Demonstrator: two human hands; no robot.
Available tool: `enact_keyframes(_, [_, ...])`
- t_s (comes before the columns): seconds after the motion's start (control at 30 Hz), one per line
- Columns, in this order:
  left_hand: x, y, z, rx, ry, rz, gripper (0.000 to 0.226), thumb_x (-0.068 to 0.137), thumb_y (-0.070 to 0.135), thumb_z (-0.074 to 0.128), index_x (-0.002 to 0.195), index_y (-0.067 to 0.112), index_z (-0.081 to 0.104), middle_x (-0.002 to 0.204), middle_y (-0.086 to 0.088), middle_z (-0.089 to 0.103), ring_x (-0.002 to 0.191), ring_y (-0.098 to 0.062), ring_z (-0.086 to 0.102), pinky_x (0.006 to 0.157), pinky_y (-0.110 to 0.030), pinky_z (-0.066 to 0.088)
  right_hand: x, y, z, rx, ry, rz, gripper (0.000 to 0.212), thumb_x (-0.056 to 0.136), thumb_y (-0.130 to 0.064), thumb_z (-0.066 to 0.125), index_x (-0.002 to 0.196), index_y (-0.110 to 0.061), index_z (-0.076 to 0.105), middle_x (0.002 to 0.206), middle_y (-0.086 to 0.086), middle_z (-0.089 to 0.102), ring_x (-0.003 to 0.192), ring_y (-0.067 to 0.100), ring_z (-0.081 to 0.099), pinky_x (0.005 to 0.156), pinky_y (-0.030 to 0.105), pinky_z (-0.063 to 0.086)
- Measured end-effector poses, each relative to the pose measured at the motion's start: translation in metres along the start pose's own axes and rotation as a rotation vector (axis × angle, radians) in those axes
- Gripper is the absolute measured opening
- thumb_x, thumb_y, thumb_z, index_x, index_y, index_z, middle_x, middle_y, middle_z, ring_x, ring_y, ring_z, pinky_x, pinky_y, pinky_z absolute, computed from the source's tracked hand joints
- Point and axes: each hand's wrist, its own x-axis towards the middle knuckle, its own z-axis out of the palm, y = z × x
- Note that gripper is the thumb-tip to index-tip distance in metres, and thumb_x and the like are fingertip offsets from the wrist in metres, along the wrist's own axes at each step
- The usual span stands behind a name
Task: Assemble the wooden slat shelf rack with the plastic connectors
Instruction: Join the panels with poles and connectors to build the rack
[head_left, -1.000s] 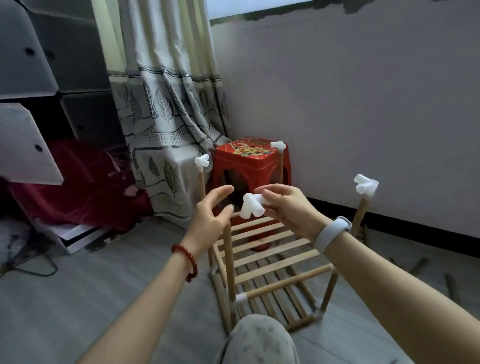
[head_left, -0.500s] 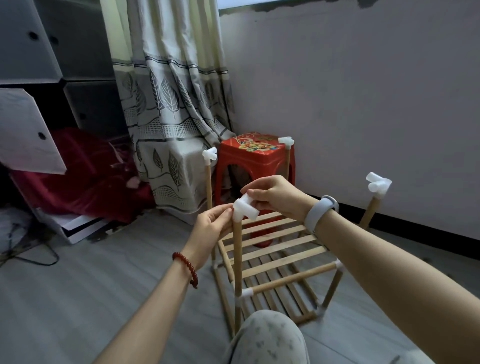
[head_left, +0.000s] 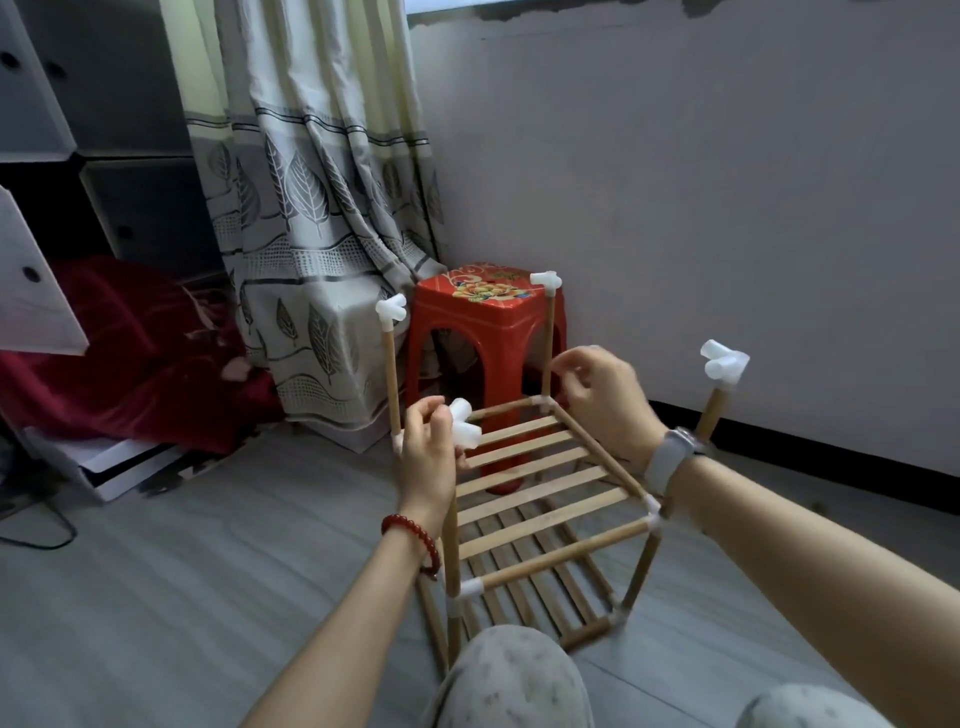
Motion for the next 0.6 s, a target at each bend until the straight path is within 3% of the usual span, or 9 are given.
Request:
enact_keyframes(0.13, [0.002,-0.005,0.012,-0.05,0.059,0.076,0.029,0.081,0.04,0.032,0.089,0.037,0.06,0.091,-0.01,0.055,0.051,-0.007,0.043,0.041,-0.019,0.036,0.006,0.064,-0.047,-0.572,0.128,-0.025,0.023,0.089,-0.014,0.053,0.107,-0.011,0.067,0.119,0.007,0.059,0.123,0.027,0.044,0.107,0.048,0.022])
enact_keyframes(0.2, [0.007,-0.005,0.018,-0.064,0.072,0.07,0.029,0.083,0.035,0.032,0.087,0.034,0.062,0.079,-0.005,0.053,0.049,-0.008,0.041,0.04,-0.019,0.033,0.009,0.089,-0.063,-0.647,0.071,0.039,0.027,0.09,-0.021,0.054,0.115,-0.015,0.063,0.129,0.006,0.053,0.133,0.026,0.033,0.111,0.052,0.012])
enact_keyframes(0.27, [0.014,-0.005,0.021,-0.092,0.06,0.067,0.031,0.093,0.023,0.032,0.09,0.026,0.063,0.074,-0.004,0.051,0.047,-0.009,0.038,0.038,-0.018,0.031,0.011,0.106,-0.073,-0.631,-0.017,0.096,0.03,0.092,-0.025,0.053,0.118,-0.013,0.061,0.131,0.007,0.052,0.137,0.024,0.027,0.111,0.047,0.018])
enact_keyframes(0.43, [0.034,-0.003,0.015,-0.106,0.135,0.018,0.035,0.094,0.013,0.033,0.084,0.023,0.065,0.072,-0.003,0.051,0.048,-0.011,0.038,0.039,-0.019,0.032,0.012,0.103,-0.087,-0.602,0.015,0.051,0.02,0.09,-0.02,0.053,0.096,-0.006,0.067,0.105,0.006,0.066,0.122,0.023,0.04,0.084,0.041,0.047])
enact_keyframes(0.53, [0.052,0.0,0.005,-0.051,0.153,0.002,0.029,0.096,0.017,0.035,0.091,0.021,0.064,0.077,-0.003,0.055,0.048,-0.008,0.042,0.041,-0.019,0.036,0.005,0.093,-0.08,-0.751,0.038,-0.018,0.023,0.09,-0.022,0.049,0.089,-0.008,0.066,0.093,0.003,0.067,0.108,0.025,0.047,0.065,0.036,0.047])
enact_keyframes(0.6, [0.057,-0.002,0.003,-0.018,0.181,0.009,0.024,0.098,0.022,0.038,0.101,0.018,0.061,0.083,0.0,0.056,0.053,-0.007,0.045,0.047,-0.017,0.041,0.001,0.087,-0.073,-0.835,0.017,0.011,0.024,0.092,-0.023,0.045,0.088,-0.009,0.064,0.093,0.002,0.065,0.104,0.024,0.048,0.061,0.032,0.042])
